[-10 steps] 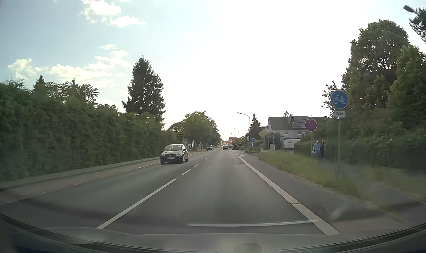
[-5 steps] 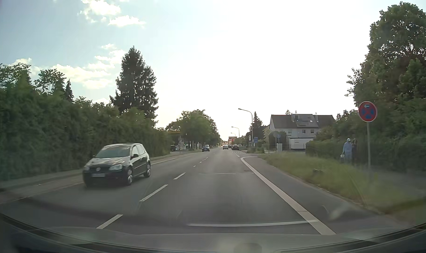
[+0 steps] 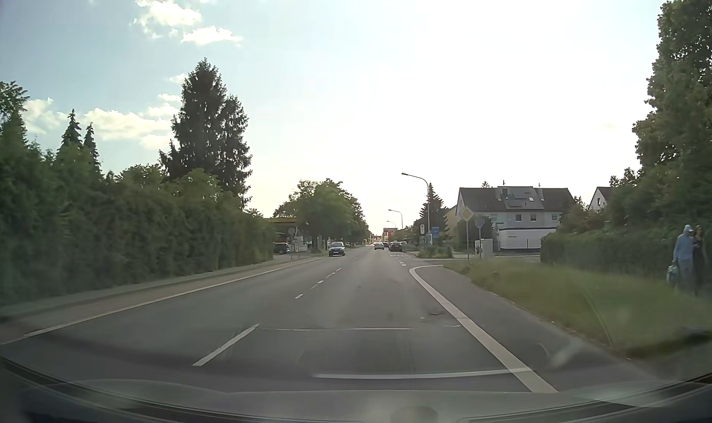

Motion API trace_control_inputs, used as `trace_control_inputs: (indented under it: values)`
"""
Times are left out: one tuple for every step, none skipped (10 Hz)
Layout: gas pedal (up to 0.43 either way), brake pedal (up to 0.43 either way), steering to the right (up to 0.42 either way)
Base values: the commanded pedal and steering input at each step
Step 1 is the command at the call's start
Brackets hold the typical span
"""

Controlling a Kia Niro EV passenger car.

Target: Follow the waypoints while adhering to traffic rules and regulations

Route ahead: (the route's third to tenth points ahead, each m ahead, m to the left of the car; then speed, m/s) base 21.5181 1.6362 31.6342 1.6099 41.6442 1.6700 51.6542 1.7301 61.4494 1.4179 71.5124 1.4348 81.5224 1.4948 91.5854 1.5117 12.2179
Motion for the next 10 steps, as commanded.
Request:
trace_control_inputs:
  values:
    - [0.0,0.03,-0.002]
    - [0.0,0.03,-0.002]
    - [0.0,0.03,-0.002]
    - [0.0,0.03,-0.002]
    - [0.0,0.03,-0.002]
    - [0.0,0.03,-0.002]
    - [0.0,0.03,-0.002]
    - [0.0,0.03,-0.002]
    - [0.0,0.03,-0.002]
    - [0.0,0.03,-0.002]
